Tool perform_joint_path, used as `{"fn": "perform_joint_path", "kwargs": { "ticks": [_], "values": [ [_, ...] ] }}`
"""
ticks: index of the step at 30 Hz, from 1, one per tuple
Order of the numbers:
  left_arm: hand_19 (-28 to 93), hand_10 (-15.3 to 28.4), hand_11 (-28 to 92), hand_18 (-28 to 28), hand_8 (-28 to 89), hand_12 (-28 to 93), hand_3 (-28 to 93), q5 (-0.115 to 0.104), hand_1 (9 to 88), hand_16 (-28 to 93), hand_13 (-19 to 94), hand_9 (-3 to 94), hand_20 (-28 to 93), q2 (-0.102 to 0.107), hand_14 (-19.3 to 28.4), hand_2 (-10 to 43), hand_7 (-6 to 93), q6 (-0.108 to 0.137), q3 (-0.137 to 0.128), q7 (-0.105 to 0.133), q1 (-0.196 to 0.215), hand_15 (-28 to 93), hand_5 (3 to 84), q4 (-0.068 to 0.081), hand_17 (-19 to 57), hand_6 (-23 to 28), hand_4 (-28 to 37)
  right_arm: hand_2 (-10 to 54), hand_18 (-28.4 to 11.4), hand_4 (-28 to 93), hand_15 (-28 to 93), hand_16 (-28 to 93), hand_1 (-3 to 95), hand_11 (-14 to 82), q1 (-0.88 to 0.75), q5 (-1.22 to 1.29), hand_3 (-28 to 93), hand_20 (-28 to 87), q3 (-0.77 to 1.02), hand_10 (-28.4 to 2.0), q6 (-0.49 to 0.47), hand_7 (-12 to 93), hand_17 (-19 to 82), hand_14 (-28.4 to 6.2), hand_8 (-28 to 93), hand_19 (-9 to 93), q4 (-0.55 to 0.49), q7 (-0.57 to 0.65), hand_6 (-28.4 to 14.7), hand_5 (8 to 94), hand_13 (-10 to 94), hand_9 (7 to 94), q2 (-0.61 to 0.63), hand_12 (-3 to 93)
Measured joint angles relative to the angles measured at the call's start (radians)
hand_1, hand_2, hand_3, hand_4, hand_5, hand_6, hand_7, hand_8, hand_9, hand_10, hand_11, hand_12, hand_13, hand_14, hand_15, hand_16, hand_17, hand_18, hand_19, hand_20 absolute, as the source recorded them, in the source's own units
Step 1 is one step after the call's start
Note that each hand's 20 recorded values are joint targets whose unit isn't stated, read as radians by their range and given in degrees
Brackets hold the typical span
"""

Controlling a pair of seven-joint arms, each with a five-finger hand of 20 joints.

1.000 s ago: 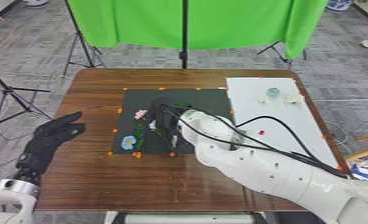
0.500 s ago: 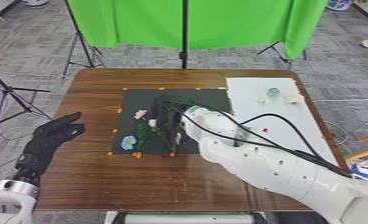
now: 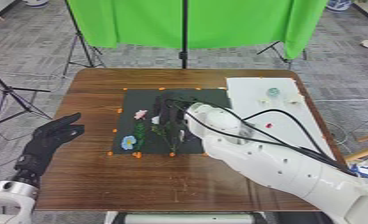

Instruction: Arrange flowers

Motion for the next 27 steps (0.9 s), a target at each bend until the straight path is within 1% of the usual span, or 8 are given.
{"fn": "perform_joint_path", "kwargs": {
  "ticks": [7, 9, 12, 14, 15, 18, 21, 27],
  "values": [
    [16, 14.1, 16, 14.3, -6, 10, 65, 0.000, 37.3, -3, 40, 47.1, 16, 0.000, 17.3, -7.0, 9.1, -0.001, -0.002, 0.000, 0.002, 15, 42.8, 0.000, 9.0, 5.2, -8.2, -9.5, -14.4, -19, 64, 31, 41.3, 9.1, -0.002, 0.001, 69, 55, 0.005, -14.6, -0.019, 17, 57, -1.3, -12, 93, -0.020, -0.010, 5.2, 59.2, 85, 55.8, 0.014, 19.1],
    [16, 14.1, 16, 14.3, -6, 10, 65, 0.000, 37.3, -3, 39, 47.1, 16, 0.000, 17.3, -7.0, 9.1, -0.001, -0.002, -0.001, 0.002, 15, 42.9, 0.000, 9.0, 5.2, -8.2, -9.5, -14.5, -19, 64, 30, 39.7, 8.0, -0.004, 0.002, 69, 55, 0.005, -14.2, -0.018, 17, 57, -1.5, -12, 93, -0.023, -0.010, 4.1, 58.2, 85, 54.6, 0.016, 18.5],
    [16, 14.1, 16, 14.3, -6, 10, 65, 0.000, 37.4, -3, 39, 47.1, 16, 0.000, 17.3, -7.0, 9.1, -0.002, -0.003, -0.002, 0.002, 15, 42.9, 0.000, 8.9, 5.2, -8.2, -9.5, -14.8, -18, 63, 30, 38.7, 7.4, -0.006, 0.002, 69, 53, 0.005, -12.6, -0.011, 15, 57, -1.6, -11, 93, -0.026, -0.012, 1.2, 56.0, 85, 55.6, 0.020, 17.4],
    [16, 14.1, 16, 14.3, -6, 10, 65, 0.000, 37.3, -3, 40, 47.1, 16, 0.000, 17.3, -6.9, 9.1, -0.003, -0.003, -0.003, 0.002, 15, 42.9, 0.000, 8.9, 5.2, -8.1, -9.5, -14.8, -18, 63, 29, 38.0, 7.4, -0.007, 0.002, 69, 53, 0.003, -12.4, -0.003, 14, 57, -1.7, -11, 93, -0.027, -0.015, -0.2, 56.2, 86, 55.8, 0.023, 16.8],
    [15, 14.2, 16, 14.3, -6, 10, 65, 0.000, 37.3, -3, 40, 47.1, 16, 0.000, 17.3, -6.9, 9.2, -0.003, -0.003, -0.003, 0.002, 15, 43.0, 0.000, 8.9, 5.2, -8.1, -9.5, -14.9, -18, 62, 29, 38.0, 7.7, -0.008, 0.002, 69, 52, 0.002, -11.6, 0.002, 14, 57, -1.7, -10, 93, -0.028, -0.017, -0.7, 56.6, 86, 56.4, 0.024, 16.6],
    [16, 14.1, 16, 14.3, -6, 10, 65, 0.000, 37.3, -3, 40, 47.2, 16, 0.001, 17.2, -6.9, 9.1, -0.003, -0.003, -0.003, 0.002, 15, 43.1, 0.000, 8.9, 5.2, -8.1, -9.5, -15.6, -18, 61, 29, 37.5, 8.4, -0.008, 0.002, 69, 52, -0.002, -11.1, 0.012, 13, 57, -2.1, -10, 93, -0.028, -0.021, -0.6, 53.6, 86, 60.2, 0.027, 16.1],
    [16, 14.2, 16, 14.3, -6, 10, 65, 0.000, 37.3, -3, 40, 47.2, 16, 0.001, 17.3, -6.9, 9.3, -0.003, -0.003, -0.003, 0.002, 15, 43.2, 0.000, 8.8, 5.2, -8.1, -9.5, -15.8, -18, 61, 29, 37.7, 9.2, -0.007, 0.001, 68, 51, -0.007, -10.1, 0.018, 13, 56, -2.3, -10, 93, -0.028, -0.024, -0.5, 53.0, 87, 63.8, 0.028, 15.7],
    [15, 14.1, 16, 14.3, -6, 10, 65, 0.000, 37.2, -3, 40, 47.1, 16, 0.001, 17.4, -7.0, 9.3, -0.003, -0.003, -0.002, 0.001, 15, 43.2, 0.000, 8.8, 5.2, -8.1, -9.5, -16.3, -17, 60, 30, 37.2, 8.2, -0.003, -0.008, 68, 50, -0.019, -12.5, 0.033, 14, 54, -2.7, -9, 93, -0.027, -0.031, -0.9, 52.3, 85, 59.1, 0.030, 15.7]
  ]
}}
